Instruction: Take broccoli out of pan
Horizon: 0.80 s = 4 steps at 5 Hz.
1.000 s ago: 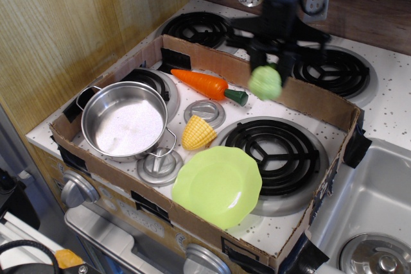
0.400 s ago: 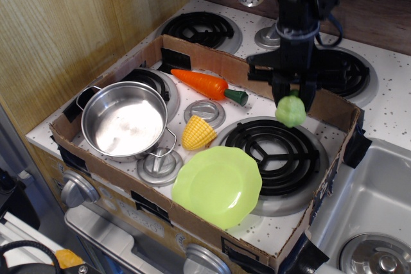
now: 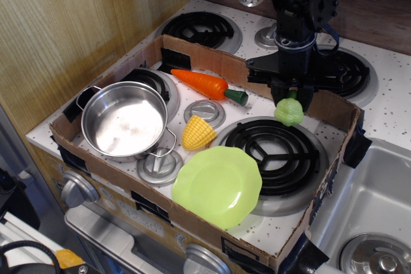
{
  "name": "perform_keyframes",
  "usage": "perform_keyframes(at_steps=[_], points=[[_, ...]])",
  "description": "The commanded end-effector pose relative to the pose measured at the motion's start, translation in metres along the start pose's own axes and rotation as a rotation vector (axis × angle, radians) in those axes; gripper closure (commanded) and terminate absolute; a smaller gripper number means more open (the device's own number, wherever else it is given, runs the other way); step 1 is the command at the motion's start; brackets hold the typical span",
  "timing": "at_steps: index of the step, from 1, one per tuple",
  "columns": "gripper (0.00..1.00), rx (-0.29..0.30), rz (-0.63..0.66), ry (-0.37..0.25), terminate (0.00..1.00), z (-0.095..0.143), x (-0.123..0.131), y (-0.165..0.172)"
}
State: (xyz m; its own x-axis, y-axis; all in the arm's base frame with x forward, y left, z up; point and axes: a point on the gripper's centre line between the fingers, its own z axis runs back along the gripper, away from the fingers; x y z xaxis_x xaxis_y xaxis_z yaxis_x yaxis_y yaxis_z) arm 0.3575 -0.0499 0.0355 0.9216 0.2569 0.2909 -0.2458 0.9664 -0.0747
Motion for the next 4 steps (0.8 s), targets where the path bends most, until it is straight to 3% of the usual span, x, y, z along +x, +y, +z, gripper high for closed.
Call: perform_keyframes(at_steps=[1, 2, 4], points=[[1.00, 0.014, 0.002, -0.049, 0.00, 0.015, 0.008, -0.005], [0.00, 0.030, -0.004, -0.060, 0.00, 0.020, 0.010, -0.007], [0.00, 0.048, 0.025, -0.079, 0.00, 0.034, 0.014, -0.010]])
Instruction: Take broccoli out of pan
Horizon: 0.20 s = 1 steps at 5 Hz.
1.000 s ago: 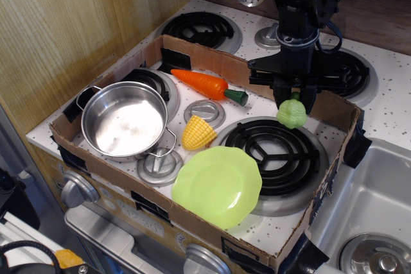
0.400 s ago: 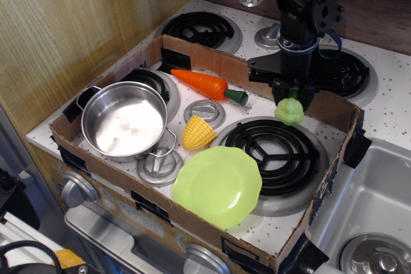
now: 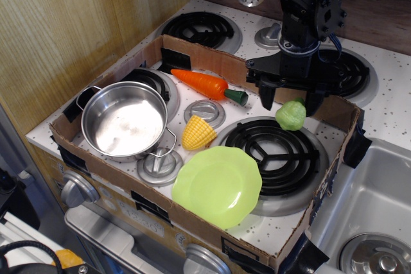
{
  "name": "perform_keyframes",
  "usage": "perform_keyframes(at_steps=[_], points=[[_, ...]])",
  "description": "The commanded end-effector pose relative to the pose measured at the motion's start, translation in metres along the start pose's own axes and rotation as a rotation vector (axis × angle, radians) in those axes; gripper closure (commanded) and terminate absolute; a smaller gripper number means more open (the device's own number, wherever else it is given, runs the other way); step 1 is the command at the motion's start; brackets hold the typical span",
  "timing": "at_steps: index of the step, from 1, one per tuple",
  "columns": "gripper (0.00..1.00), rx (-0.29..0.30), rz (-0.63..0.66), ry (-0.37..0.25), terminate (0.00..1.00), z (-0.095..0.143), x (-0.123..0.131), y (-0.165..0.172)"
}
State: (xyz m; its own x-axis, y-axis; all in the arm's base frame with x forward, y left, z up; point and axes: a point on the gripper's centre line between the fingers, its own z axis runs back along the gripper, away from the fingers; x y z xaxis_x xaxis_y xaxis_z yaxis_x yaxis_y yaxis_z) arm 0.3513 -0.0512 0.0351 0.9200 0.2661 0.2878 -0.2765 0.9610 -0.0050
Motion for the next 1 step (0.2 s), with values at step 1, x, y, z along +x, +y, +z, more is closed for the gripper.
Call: perform_keyframes(at_steps=[1], points=[[0.00, -0.017, 0.036, -0.091, 1.00, 0.0464, 0.0214, -0.0102]])
